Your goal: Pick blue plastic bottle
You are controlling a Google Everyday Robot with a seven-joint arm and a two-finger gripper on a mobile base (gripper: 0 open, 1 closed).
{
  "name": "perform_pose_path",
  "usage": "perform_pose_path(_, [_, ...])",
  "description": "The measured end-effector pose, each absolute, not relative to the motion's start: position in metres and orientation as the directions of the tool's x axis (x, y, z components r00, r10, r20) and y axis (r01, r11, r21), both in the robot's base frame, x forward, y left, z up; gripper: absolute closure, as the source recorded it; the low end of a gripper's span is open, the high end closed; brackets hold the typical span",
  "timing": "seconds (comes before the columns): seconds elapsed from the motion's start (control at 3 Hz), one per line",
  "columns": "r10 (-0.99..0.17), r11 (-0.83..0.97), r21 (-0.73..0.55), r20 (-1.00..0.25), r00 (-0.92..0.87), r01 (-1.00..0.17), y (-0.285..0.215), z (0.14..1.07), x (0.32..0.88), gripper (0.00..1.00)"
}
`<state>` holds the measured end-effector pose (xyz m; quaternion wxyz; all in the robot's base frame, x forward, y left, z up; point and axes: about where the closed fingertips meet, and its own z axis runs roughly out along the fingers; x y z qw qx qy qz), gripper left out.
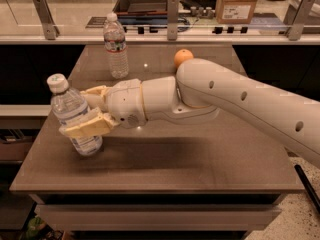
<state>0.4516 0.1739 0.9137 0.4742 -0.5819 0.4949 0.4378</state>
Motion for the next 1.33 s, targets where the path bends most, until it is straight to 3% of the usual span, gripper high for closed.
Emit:
perform_pose_path(0.33, [-0.161, -0.064, -0.121, -0.978, 0.13, -0.991, 0.176, 0.915, 0.45, 1.0])
perform_pose_path(1.33, [-0.148, -0.058, -0.2, -0.967, 0.206, -0.978, 0.162, 0.943, 0.46, 1.0])
